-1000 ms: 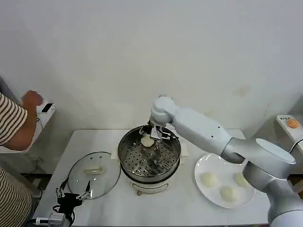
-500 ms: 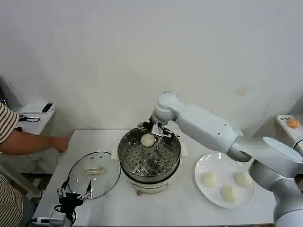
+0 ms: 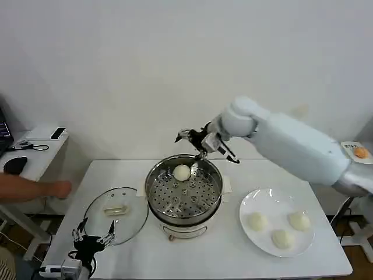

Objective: Take steamed baozi put them in steamer then cover it.

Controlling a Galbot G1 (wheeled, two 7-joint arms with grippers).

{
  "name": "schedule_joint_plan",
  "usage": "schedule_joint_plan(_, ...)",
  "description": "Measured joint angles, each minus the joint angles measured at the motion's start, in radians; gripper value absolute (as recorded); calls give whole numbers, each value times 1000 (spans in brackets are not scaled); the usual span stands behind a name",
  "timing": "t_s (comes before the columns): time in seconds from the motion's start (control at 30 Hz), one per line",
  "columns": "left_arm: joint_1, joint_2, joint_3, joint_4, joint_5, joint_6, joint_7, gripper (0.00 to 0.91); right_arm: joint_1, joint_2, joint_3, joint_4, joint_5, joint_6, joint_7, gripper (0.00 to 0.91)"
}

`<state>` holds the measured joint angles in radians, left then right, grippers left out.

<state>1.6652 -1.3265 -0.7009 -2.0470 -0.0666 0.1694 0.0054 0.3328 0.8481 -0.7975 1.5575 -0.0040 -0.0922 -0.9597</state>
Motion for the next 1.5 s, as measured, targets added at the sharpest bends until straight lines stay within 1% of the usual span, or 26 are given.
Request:
schedule_joint_plan(0.13,-1,3,-3,-1,-11,6,-12,907,14,-92,-12,36,92,-136,-34,907)
schedule_joint_plan(0.33,7,5,5,-18,-14,4,-14,907,1,-196,-5,82,155,-303,-122,907)
schedule_joint_plan(0.43,2,3,5,-19,-15,3,-17,907,-24,-225,17,91,171,-357,-159,907)
schedule_joint_plan(0.53,4,6,3,-23,-17,2,-17,907,-44,-255,27,91,175,-391,-193,907)
schedule_joint_plan(0.73,7,11,-3,-22,-21,-1,-17,907,-98,-293,46,82,144,-419,-246,907)
schedule_joint_plan(0.87,4,12,-4,-16,-25,-6,-10,907,-145,-300,60,74,117,-433,-268,907)
schedule_joint_plan(1.13,-2,11,1,-10,-27,-15,-2,907,-260,-293,97,44,49,-443,-285,907)
schedule_joint_plan(1.5,-5,15,-2,7,-26,-23,3,907,-376,-235,107,-25,-34,-440,-290,907)
